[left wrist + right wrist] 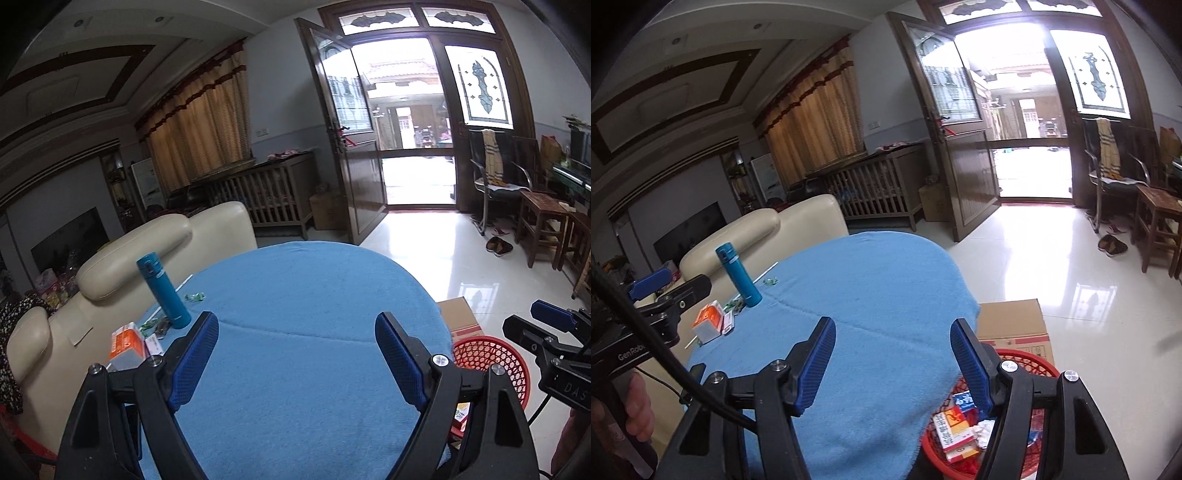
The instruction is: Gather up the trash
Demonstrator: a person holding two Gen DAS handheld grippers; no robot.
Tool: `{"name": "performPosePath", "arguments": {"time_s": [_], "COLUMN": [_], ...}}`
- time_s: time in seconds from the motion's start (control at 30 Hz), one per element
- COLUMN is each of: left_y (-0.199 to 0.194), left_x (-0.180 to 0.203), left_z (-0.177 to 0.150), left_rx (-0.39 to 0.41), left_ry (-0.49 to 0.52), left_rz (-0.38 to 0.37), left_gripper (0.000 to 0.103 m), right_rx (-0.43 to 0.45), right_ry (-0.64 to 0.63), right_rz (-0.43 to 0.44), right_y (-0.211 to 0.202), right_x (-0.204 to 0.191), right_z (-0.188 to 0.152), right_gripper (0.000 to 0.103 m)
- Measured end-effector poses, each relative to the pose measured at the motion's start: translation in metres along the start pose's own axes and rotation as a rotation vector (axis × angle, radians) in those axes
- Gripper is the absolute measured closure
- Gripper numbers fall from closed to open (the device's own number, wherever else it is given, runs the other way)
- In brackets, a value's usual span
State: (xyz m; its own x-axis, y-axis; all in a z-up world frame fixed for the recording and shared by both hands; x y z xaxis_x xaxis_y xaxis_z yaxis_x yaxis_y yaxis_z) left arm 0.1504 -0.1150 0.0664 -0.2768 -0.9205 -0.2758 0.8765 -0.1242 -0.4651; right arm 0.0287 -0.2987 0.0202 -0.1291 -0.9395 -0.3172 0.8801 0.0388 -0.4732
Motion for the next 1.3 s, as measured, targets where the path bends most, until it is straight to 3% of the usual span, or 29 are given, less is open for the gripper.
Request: {"name": "performPosePath", "arguments": {"time_s": [0.2,0.3,0.57,1.3], "left_y": [-0.003,-0.005,-0.011,-0.011], "left_x": [-0.025,-0.033,-0.039,-0.039], "left_z": [-0.008,-0.011,-0.012,-0.015], "left_rx": [-0.003,-0.001,0.009,0.005], "left_ry": [-0.027,-0.035,-0.045,-0.039], "left_rz": [0.047,0.067,0.080,0.105], "left_gripper": [0.016,0.007,0.006,0.006], "right_rx": [-0.019,-0.023,-0.007,0.018], "right_ry": [-0.060,-0.076,-0.108,-0.087], "right_rz": [0.045,0.057,0.077,0.056], "right_y": [0.005,0.006,0.003,0.000], "right_x": [-0.037,-0.049,-0.069,-0.055], "right_z": [-0.013,-0.018,-0.019,-0.012], "right_gripper": [0.034,0.034,0.034,0.034]}}
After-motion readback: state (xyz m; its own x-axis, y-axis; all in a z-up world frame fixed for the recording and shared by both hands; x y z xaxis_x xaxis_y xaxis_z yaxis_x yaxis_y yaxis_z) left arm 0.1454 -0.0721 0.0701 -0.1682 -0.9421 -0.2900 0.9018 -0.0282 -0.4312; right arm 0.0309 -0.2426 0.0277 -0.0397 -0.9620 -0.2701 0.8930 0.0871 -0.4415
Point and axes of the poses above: each gripper's, at about its wrist camera, not at the fingertips, and y roughly the way its jaws point, x to its right, z to its top, the point moved 8 cm from there along y, roughly the way its jaws point, and after that the axes turned 4 degrees about y, right-handed, at the moved point
